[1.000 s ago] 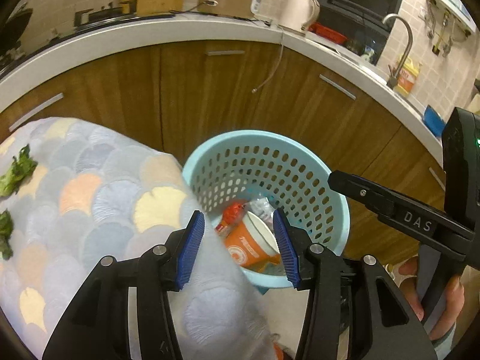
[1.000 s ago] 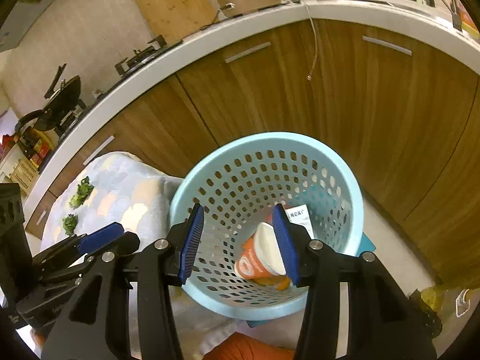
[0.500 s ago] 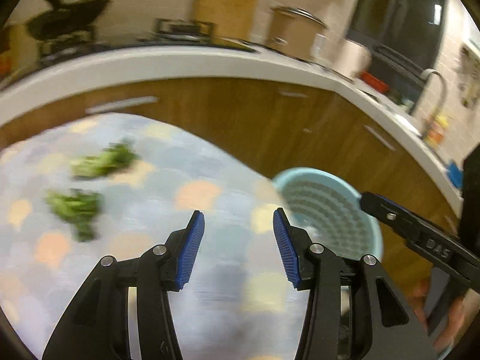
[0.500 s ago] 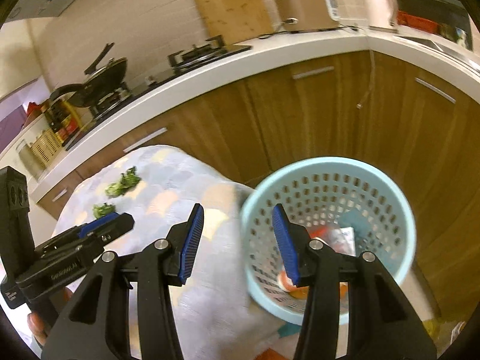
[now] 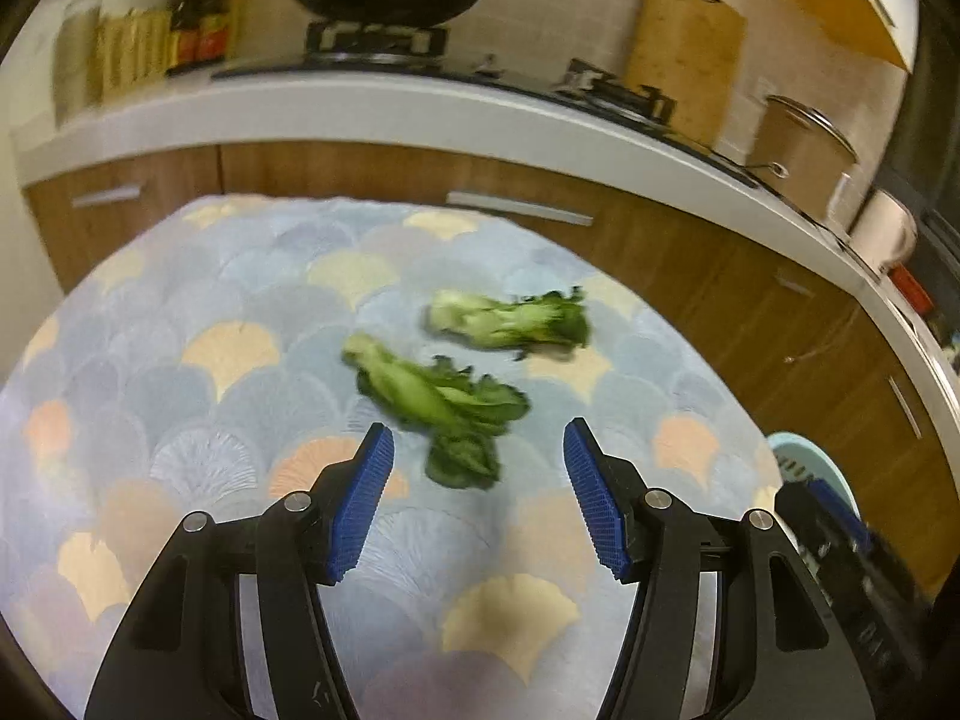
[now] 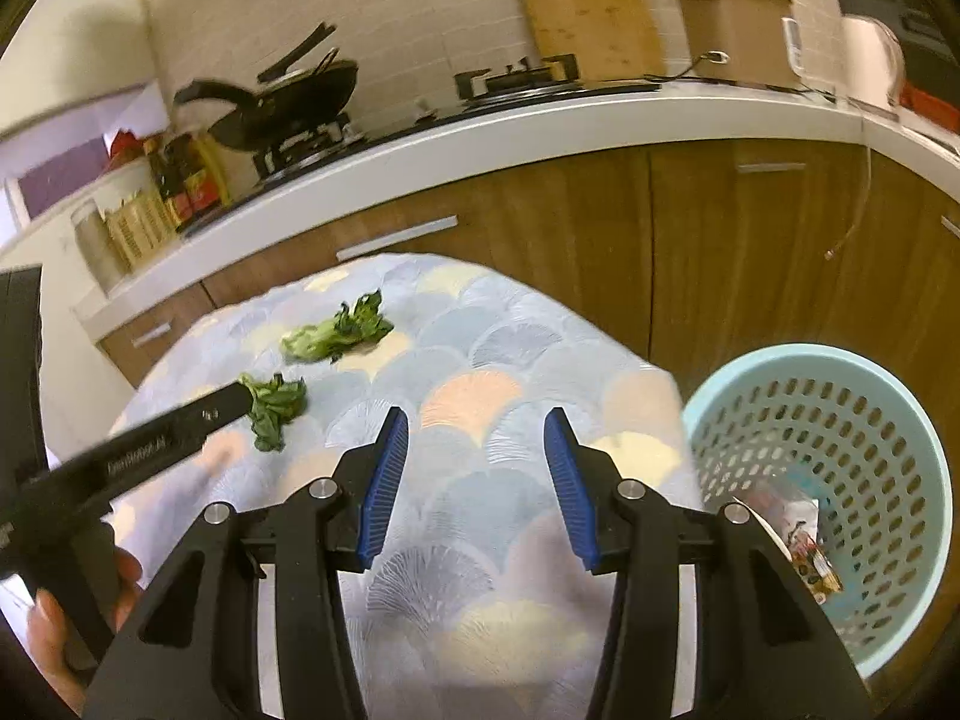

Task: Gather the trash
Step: 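Grasp a bok choy leaf with the left tool while the right tool grasps the other leaf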

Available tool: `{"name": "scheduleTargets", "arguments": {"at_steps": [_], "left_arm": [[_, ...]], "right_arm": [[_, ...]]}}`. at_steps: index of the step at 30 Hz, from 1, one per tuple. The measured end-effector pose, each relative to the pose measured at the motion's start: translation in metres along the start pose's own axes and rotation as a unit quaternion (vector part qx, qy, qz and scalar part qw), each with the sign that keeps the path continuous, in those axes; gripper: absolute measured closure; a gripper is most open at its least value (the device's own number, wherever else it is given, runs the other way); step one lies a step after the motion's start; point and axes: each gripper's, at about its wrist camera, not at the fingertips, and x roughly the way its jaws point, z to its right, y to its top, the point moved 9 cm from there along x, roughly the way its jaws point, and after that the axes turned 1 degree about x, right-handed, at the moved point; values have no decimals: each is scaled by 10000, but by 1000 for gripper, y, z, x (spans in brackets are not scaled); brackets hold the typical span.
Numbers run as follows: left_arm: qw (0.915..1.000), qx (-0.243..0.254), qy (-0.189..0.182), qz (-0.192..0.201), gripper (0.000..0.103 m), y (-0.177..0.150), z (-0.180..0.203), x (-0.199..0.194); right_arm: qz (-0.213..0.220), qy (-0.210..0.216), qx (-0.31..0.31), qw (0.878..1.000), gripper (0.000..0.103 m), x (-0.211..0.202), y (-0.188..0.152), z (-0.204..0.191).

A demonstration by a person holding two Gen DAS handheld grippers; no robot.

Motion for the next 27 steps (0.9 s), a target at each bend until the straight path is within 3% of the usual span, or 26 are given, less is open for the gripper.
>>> {"name": "scheduleTargets", "arguments": {"at_steps": [4,9,12,15,17,21,25,27], "left_arm": [[9995,-211,150,-192,41,2,-4,18],[9951,-838,257,-453,40,4,-12,41],[9950,-750,542,-367,40,8,-10,47],[9939,-503,919,-352,48,8,-7,51],[9935,-387,1016,-343,59,9,-9,50],[9951,-437,799,-381,70,10,-15,46],[9964,-497,417,-536,89,6,-22,38],[9969,-532,286,-506,89,6,-29,30]], "right_arm": [[21,1,-3,10000,59,2,0,1],[-12,34,-58,10000,59,4,-2,0],[-56,15,-145,9999,59,6,-4,-4],[-122,33,-211,9997,59,8,-5,-7],[-216,173,-277,9992,59,10,-5,-12],[-426,462,-602,9962,59,20,3,-27],[-473,836,-1079,9895,59,32,26,-50],[-522,821,-1405,9853,59,45,36,-59]]}}
